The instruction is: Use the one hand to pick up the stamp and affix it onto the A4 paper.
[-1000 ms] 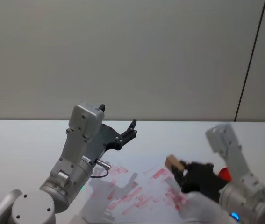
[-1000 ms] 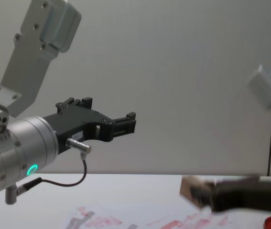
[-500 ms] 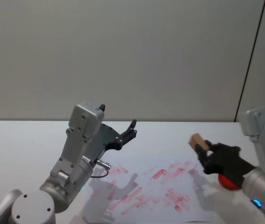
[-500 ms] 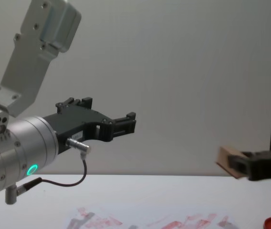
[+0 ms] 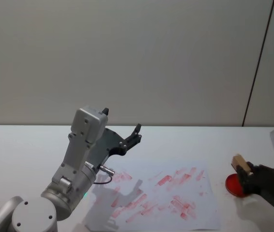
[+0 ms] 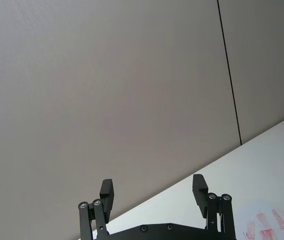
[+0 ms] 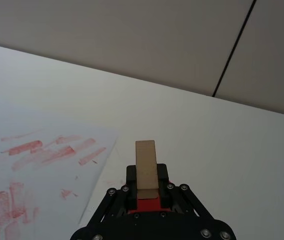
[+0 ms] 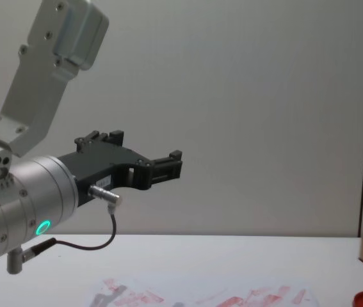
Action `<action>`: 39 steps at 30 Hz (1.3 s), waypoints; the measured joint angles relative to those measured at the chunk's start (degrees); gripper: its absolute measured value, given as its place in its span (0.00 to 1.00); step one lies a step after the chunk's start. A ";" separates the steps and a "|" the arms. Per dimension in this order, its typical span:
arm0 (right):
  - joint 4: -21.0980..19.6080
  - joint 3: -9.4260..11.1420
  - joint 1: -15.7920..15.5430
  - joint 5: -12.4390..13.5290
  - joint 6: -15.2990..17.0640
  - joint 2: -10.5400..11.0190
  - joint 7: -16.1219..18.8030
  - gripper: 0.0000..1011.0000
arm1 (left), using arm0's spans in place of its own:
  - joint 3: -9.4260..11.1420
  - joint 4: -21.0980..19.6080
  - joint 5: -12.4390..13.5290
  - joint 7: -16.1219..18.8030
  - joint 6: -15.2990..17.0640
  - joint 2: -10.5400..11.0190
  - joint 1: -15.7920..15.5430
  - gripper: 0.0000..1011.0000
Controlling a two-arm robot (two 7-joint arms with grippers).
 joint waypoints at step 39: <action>3.71 -0.11 1.37 -2.13 1.82 -0.94 0.13 0.51 | 0.00 0.00 0.00 0.00 0.00 0.00 0.00 0.99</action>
